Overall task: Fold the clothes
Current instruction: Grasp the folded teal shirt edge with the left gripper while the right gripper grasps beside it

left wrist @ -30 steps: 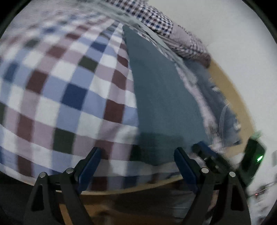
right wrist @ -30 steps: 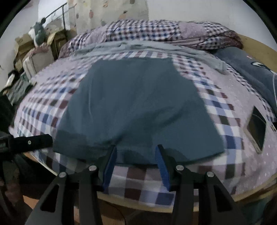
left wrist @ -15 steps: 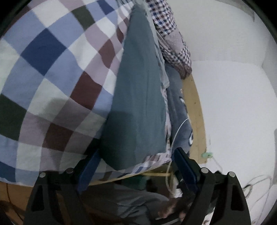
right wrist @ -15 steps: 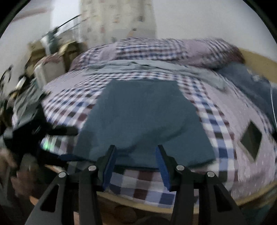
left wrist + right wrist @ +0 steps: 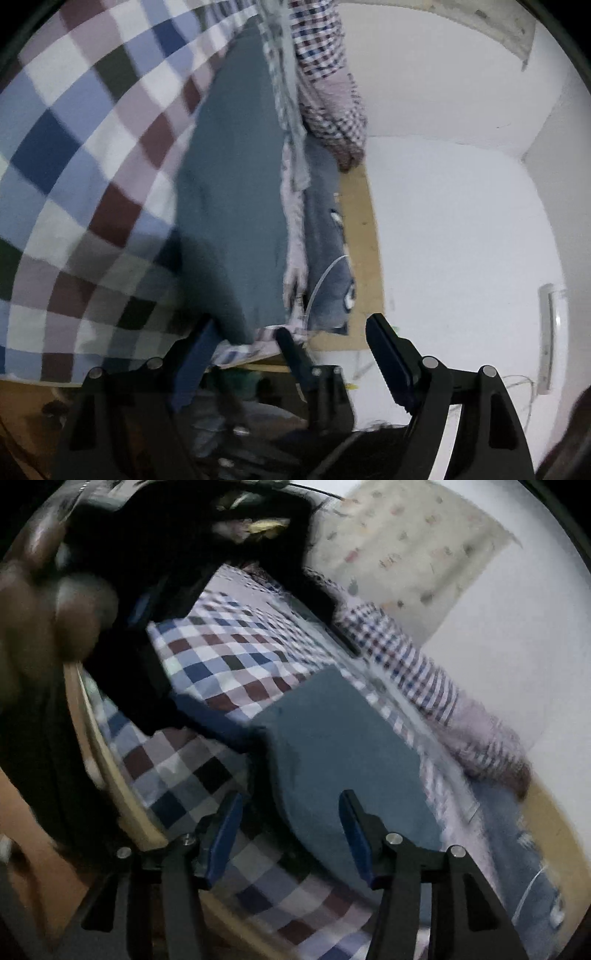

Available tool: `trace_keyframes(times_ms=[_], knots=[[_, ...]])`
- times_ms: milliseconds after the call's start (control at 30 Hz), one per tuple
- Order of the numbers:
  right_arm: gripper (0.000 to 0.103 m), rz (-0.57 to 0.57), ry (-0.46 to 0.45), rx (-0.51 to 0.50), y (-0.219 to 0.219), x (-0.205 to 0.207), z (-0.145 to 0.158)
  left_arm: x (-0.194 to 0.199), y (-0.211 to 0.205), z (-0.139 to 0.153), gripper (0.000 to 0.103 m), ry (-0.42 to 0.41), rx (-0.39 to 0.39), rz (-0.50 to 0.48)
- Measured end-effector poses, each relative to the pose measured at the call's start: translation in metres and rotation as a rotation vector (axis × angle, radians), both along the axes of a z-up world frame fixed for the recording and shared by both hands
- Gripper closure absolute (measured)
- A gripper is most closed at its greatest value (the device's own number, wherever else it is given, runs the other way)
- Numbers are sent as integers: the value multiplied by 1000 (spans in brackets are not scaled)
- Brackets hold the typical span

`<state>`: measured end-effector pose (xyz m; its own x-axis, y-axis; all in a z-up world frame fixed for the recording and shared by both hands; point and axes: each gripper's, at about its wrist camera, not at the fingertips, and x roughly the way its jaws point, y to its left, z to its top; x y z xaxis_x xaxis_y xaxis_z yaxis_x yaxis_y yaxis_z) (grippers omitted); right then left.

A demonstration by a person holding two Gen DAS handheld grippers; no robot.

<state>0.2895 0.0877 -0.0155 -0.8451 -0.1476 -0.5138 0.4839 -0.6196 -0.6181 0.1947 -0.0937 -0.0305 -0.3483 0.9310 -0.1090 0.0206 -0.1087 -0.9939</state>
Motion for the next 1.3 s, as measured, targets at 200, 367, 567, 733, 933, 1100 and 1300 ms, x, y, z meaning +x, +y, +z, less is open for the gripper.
trace_keyframes(times_ms=[200,367,567,733,933,1100,1300], knots=[[50,20,41,103,-21,-14,-18,-4,-13,-5,19,-17,45,31],[66,30,30,116,-26,-20,-16,-2,-24,-15,19,-61,-69,70],[64,58,-33,22,-14,-9,5,-2,-10,-28,19,-86,-245,3],[57,33,-48,-18,-4,-16,10,-11,12,-33,22,-59,-216,-59],[45,40,-30,73,-10,-8,-8,-14,11,-25,33,-47,-140,-73],[39,49,31,164,-23,-10,-27,-12,1,-22,33,-52,-31,-70],[68,-6,30,199,-33,-32,-40,-19,1,-21,33,-45,-24,-69]])
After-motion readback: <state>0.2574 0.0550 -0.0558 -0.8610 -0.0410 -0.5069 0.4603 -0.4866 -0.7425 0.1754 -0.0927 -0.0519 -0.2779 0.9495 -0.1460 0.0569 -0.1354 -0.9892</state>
